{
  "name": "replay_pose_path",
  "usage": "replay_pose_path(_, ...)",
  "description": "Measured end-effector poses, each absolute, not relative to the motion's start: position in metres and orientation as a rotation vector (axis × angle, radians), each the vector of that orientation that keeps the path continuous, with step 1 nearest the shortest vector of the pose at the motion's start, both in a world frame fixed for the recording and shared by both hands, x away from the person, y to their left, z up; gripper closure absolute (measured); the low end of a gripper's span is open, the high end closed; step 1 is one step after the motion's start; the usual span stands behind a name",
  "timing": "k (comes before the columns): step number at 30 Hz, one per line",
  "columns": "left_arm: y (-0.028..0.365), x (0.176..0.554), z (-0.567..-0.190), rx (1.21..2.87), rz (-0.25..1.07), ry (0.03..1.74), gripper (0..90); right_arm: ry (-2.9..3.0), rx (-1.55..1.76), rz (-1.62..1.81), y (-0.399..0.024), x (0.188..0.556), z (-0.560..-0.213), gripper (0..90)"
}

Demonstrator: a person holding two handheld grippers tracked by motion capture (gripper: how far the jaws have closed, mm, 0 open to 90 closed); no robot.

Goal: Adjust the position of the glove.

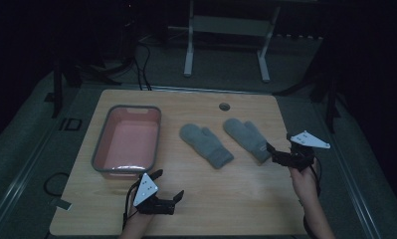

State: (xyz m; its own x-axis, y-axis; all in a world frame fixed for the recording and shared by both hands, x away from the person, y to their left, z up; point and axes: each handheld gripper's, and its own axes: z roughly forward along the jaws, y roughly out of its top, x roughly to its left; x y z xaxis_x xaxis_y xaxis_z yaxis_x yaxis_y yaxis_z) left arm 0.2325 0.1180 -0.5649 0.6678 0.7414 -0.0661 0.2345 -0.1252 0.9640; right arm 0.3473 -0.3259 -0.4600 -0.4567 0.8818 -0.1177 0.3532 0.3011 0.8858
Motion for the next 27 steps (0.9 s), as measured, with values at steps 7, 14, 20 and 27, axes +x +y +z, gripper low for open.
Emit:
replay_pose_path(7,0.118,0.233,-0.565,1.685,0.52,0.802,0.2,2.059,0.983,1.121,-0.301,0.361,-0.44,14.8)
replay_pose_path(14,0.118,0.233,-0.565,1.69,0.513,0.799,0.2,2.171,0.905,1.184,-0.268,0.374,-0.436,14.8)
replay_pose_path(20,0.118,0.233,-0.564,1.69,0.509,0.795,0.2,2.235,0.852,1.191,-0.243,0.386,-0.444,14.8)
replay_pose_path(27,0.118,0.233,-0.564,1.694,0.501,0.789,0.2,2.346,0.795,1.218,-0.217,0.406,-0.459,14.7)
